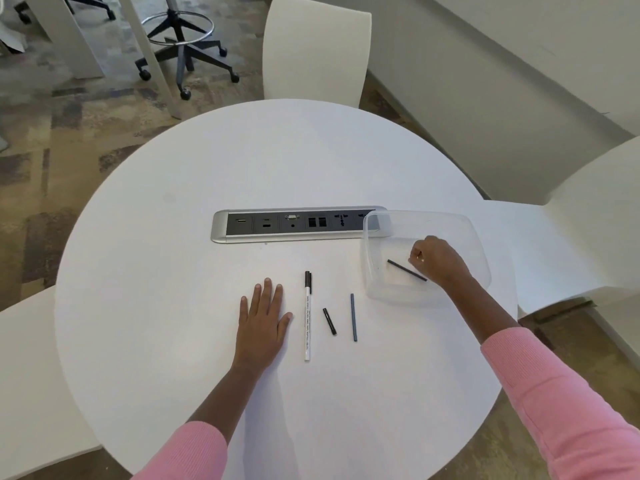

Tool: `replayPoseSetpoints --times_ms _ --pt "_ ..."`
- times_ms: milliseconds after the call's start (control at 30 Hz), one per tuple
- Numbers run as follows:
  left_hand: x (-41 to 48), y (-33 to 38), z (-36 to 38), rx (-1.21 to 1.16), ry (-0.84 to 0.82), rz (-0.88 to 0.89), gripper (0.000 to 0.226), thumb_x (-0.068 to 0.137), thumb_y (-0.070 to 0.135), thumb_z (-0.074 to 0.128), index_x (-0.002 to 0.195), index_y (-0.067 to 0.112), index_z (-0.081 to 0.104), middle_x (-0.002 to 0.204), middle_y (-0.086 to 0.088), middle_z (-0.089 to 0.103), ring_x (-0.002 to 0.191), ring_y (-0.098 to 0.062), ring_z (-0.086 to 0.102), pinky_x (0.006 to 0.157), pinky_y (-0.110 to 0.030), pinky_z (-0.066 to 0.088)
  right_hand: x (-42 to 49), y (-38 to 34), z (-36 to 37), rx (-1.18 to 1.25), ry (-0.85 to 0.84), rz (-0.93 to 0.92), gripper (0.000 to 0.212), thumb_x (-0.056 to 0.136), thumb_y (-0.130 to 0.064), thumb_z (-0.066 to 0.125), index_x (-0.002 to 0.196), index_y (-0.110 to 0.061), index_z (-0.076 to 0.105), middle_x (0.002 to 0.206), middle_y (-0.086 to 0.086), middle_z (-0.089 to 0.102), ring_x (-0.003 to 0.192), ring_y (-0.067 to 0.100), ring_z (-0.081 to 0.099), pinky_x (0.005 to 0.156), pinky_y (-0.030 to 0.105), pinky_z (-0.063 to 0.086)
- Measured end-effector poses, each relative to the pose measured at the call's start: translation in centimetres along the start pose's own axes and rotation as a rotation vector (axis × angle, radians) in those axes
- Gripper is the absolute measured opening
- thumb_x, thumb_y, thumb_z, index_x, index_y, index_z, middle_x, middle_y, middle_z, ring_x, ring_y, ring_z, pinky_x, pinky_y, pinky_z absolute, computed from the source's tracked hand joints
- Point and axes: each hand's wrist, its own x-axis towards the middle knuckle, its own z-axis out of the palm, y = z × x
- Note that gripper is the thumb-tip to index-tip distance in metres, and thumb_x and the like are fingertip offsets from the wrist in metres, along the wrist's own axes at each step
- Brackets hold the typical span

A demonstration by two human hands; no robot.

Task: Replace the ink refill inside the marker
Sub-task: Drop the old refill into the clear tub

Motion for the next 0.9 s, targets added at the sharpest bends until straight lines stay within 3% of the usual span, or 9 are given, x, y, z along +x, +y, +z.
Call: replayPoseSetpoints --times_ms 67,133,200,267,367,467,533,633,900 --pt "0.1 -0.2 0.2 -0.007 -0.002 0.003 0.095 0.074 0.058 -0.022 0.146 0.012 0.019 0.156 -0.012 0.012 0.144 -0.03 0.012 0.117 -0.046 0.008 -1.0 -0.7 -0.7 0.148 0.147 -0.007 0.015 0.086 -0.009 0.053 0.087 0.001 0.063 0.094 0.022 0.06 0.089 0.033 0.057 0.075 0.039 0.047" --pt "0.1 -0.2 0.1 -0.007 -0.008 0.005 0.092 0.075 0.057 -0.019 0.146 0.012 0.018 0.157 -0.012 0.012 0.144 -0.03 0.012 0.117 -0.046 0.008 -2.4 -1.8 -1.3 0.299 0.265 -0.011 0.011 0.085 -0.009 0.055 0.083 -0.002 0.063 0.086 0.016 0.06 0.076 0.024 0.055 0.067 0.026 0.038" --pt "0.1 -0.2 0.1 -0.027 -0.004 0.011 0.087 0.08 0.059 -0.012 0.146 0.012 0.019 0.156 -0.013 0.013 0.144 -0.032 0.013 0.117 -0.047 0.008 -4.1 -3.2 -1.6 0.418 0.341 -0.031 0.007 0.083 -0.008 0.057 0.08 -0.005 0.063 0.079 0.011 0.059 0.069 0.017 0.05 0.061 0.017 0.03" --pt "0.1 -0.4 0.1 -0.014 -0.012 0.026 0.086 0.079 0.058 -0.014 0.146 0.013 0.016 0.157 -0.012 0.01 0.145 -0.031 0.01 0.117 -0.046 0.006 -5.8 -4.8 -1.0 0.491 0.367 -0.062 0.005 0.082 -0.006 0.059 0.079 -0.006 0.063 0.075 0.009 0.058 0.065 0.016 0.049 0.06 0.016 0.03" --pt "0.1 -0.8 0.2 0.025 -0.02 0.044 0.086 0.077 0.056 -0.018 0.147 0.015 0.009 0.158 -0.01 0.004 0.145 -0.029 0.005 0.117 -0.044 0.003 -7.8 -7.0 1.3 0.504 0.296 -0.079 0.005 0.082 -0.005 0.059 0.078 -0.005 0.062 0.073 0.009 0.057 0.063 0.016 0.048 0.062 0.018 0.033" --pt "0.3 -1.2 0.5 0.031 -0.024 0.049 0.059 0.096 0.043 0.014 0.148 0.017 0.007 0.158 -0.008 0.002 0.146 -0.027 0.002 0.117 -0.044 0.001 -8.9 -8.3 4.1 0.482 0.214 -0.017 0.007 0.083 -0.005 0.057 0.079 -0.002 0.061 0.076 0.011 0.055 0.067 0.017 0.048 0.062 0.019 0.032" --pt "0.3 -1.4 0.6 0.017 -0.012 0.059 0.057 0.098 0.037 0.028 0.147 0.017 0.008 0.158 -0.008 0.003 0.146 -0.027 0.002 0.117 -0.044 0.0 -9.3 -8.8 5.5 0.449 0.188 0.03 0.009 0.085 -0.005 0.053 0.082 0.0 0.059 0.084 0.015 0.057 0.072 0.02 0.051 0.064 0.024 0.037" --pt "0.2 -1.5 0.6 0.022 -0.014 0.077 0.057 0.098 0.036 0.028 0.148 0.017 0.007 0.158 -0.008 0.001 0.146 -0.027 0.001 0.117 -0.044 -0.002 -9.7 -9.3 6.9 0.394 0.166 0.083 0.014 0.088 -0.009 0.049 0.087 0.002 0.058 0.089 0.02 0.058 0.083 0.03 0.054 0.071 0.037 0.043" --pt "0.2 -1.8 0.3 -0.027 0.008 0.133 0.056 0.096 0.031 0.038 0.146 0.012 0.019 0.156 -0.014 0.012 0.144 -0.033 0.011 0.117 -0.048 0.005 -10.2 -10.4 8.8 0.41 0.075 0.251 0.016 0.089 -0.015 0.052 0.092 0.001 0.054 0.097 0.02 0.058 0.091 0.034 0.055 0.076 0.04 0.046"
